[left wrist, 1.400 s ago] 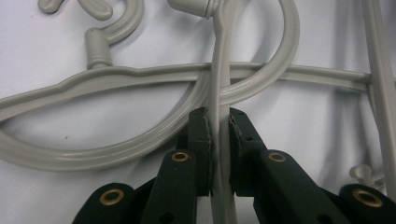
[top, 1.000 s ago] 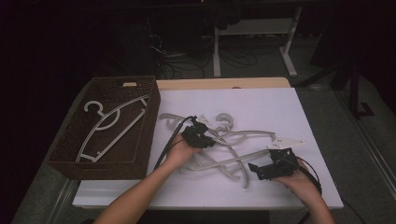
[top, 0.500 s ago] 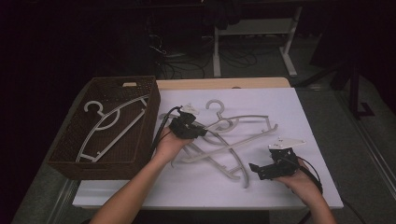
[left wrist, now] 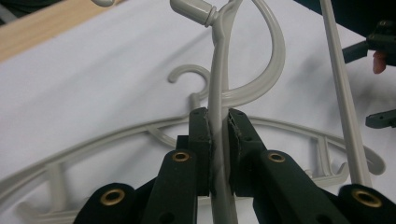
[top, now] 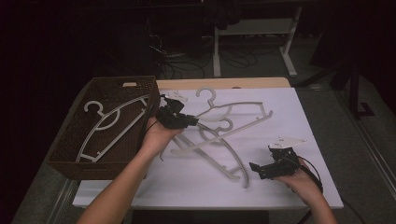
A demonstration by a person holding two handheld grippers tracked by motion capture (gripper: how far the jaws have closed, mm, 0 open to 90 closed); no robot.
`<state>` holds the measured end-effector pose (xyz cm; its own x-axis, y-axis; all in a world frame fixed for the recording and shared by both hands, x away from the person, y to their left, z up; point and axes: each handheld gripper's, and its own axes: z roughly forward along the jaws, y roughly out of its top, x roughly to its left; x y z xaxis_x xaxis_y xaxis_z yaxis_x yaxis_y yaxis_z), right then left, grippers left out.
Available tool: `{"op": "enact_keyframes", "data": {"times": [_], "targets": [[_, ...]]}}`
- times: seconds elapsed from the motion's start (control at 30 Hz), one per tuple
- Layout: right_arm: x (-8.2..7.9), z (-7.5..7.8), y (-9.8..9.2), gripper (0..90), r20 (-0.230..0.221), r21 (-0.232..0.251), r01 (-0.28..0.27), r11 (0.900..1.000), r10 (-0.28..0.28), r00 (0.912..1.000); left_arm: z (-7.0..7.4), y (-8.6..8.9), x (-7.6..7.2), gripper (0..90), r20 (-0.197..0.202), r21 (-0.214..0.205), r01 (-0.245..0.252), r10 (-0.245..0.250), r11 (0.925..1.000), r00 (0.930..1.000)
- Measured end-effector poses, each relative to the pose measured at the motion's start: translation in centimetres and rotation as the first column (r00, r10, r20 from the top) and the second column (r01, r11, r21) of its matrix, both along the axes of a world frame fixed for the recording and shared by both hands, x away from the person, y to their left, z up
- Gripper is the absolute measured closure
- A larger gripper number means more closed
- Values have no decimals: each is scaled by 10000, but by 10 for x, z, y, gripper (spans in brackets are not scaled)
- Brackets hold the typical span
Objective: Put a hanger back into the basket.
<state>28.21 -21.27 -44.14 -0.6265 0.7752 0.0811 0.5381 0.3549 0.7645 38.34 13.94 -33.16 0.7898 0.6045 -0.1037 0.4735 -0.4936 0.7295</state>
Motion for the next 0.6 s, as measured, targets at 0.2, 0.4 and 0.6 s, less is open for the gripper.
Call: {"op": "enact_keyframes", "data": {"times": [0.2,0.4,0.6], "targets": [[0,1,0,0,70,102,-21,9999,21,10000,26,18,1,819,235,48,-48,47,10000,9997],[0,1,1,0,70,181,-79,9998,78,9999,40,43,0,819,271,13,-197,197,9998,9994],[0,1,1,0,55,183,-52,9998,51,10000,52,74,-2,818,524,299,-423,407,9987,9978]]}}
